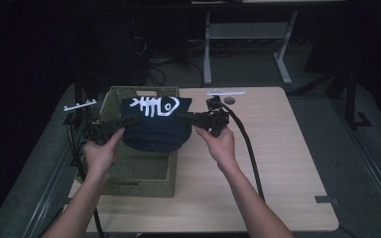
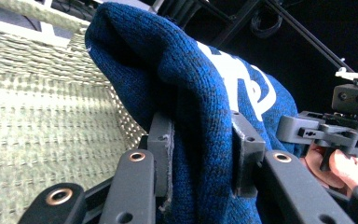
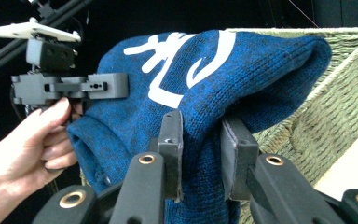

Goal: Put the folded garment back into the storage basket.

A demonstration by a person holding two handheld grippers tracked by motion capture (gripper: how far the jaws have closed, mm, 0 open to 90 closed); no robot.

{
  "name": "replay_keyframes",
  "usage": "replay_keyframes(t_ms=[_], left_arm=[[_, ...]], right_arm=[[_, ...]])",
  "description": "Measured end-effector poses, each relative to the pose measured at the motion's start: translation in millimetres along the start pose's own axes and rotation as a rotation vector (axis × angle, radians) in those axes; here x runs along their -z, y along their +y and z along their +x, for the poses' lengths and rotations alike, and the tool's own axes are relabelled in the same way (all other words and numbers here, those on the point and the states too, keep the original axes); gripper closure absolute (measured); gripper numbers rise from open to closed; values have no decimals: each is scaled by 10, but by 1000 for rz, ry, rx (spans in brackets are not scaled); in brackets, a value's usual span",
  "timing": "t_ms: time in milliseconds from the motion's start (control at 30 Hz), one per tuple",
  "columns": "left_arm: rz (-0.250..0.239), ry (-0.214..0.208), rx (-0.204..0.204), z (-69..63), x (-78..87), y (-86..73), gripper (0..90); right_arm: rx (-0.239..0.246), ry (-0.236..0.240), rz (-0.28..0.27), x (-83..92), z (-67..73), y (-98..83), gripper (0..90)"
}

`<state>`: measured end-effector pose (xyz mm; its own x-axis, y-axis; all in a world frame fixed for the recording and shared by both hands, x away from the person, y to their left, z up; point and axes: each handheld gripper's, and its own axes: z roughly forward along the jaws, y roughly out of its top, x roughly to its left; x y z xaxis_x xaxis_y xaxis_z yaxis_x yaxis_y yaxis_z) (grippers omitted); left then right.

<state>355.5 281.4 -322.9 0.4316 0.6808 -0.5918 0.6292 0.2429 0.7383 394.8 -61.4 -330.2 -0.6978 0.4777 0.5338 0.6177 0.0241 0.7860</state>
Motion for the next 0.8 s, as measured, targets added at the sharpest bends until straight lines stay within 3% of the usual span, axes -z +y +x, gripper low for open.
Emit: replay_keyframes(t_ms=[467,800], left_arm=[[4,69,19,217,223,38,662],[14,93,27,329,348,64,662]], right_arm=[[-9,21,29,-369,65,-31,721],[0,22,52,-580,126,-64,720]])
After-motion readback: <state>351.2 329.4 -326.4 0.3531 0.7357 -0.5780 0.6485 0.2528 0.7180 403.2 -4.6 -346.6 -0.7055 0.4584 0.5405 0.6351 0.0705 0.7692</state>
